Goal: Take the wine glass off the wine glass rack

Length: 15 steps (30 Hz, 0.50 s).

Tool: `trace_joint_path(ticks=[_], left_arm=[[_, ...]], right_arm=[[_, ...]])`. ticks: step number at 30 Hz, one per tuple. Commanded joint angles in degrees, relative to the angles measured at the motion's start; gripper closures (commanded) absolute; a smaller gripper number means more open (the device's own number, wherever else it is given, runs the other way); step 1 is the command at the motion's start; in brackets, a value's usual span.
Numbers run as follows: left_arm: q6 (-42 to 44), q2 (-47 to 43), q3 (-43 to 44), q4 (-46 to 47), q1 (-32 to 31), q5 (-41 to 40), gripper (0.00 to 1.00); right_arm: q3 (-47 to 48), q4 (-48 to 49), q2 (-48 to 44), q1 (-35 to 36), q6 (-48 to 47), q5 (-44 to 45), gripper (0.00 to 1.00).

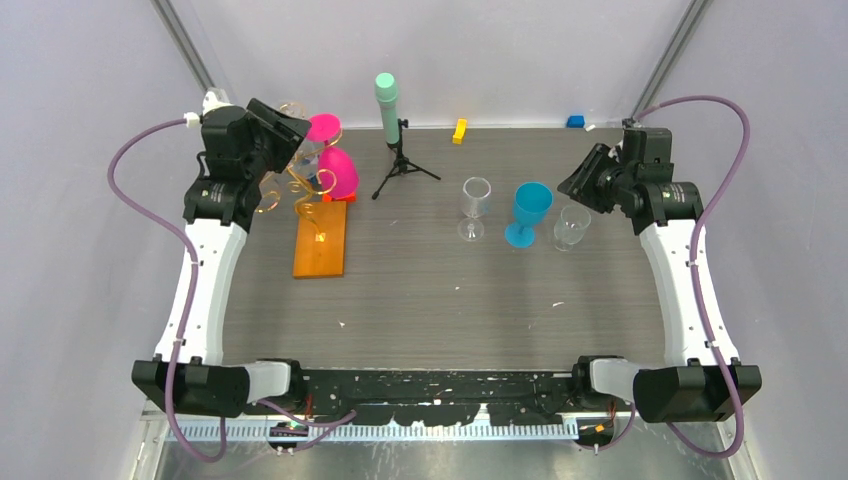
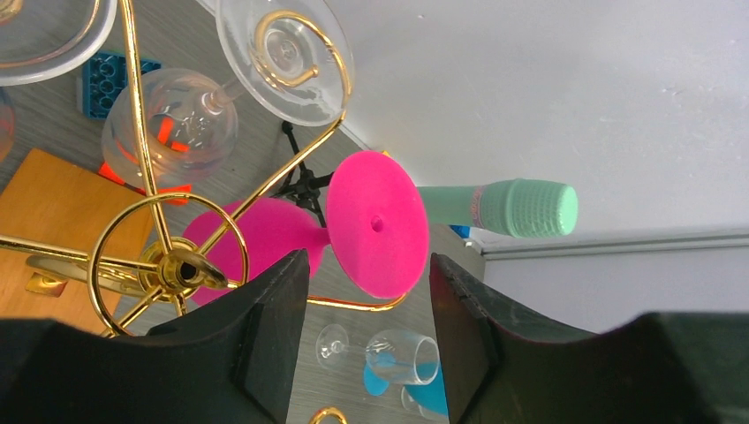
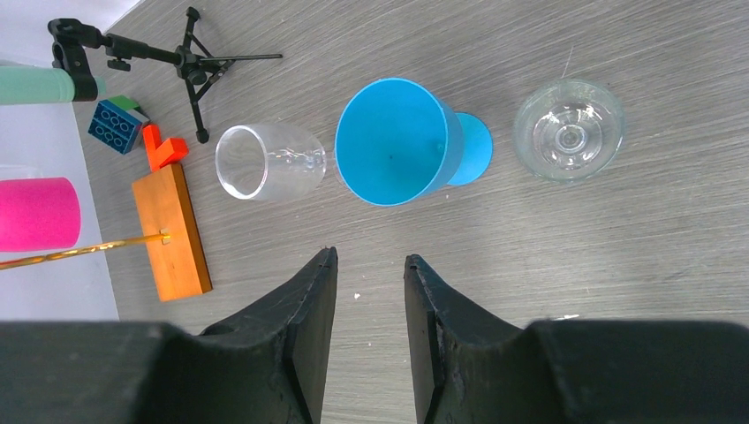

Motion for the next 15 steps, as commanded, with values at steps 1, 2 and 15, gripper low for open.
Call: trace_joint_path(ticks=[1,2,15], left_arm=[[-0.7,1.1,-0.3,3.3,-0.2,-1.3,0.48],[-0.9,1.6,-0.3,3.5,-0.3,-1.1,0.49],[-7.5,3.9,-3.5,9.8,-0.6,0.2,0.53]], right_arm=[[-0.8,2.8,-2.2,0.1,0.6,-1.1,0.6],[-0.9,3.0,-2.3,0.1,0.6,-1.1,0.61],[-2.0,3.1,-3.3,0.1,0.2,-0.8,0.61]])
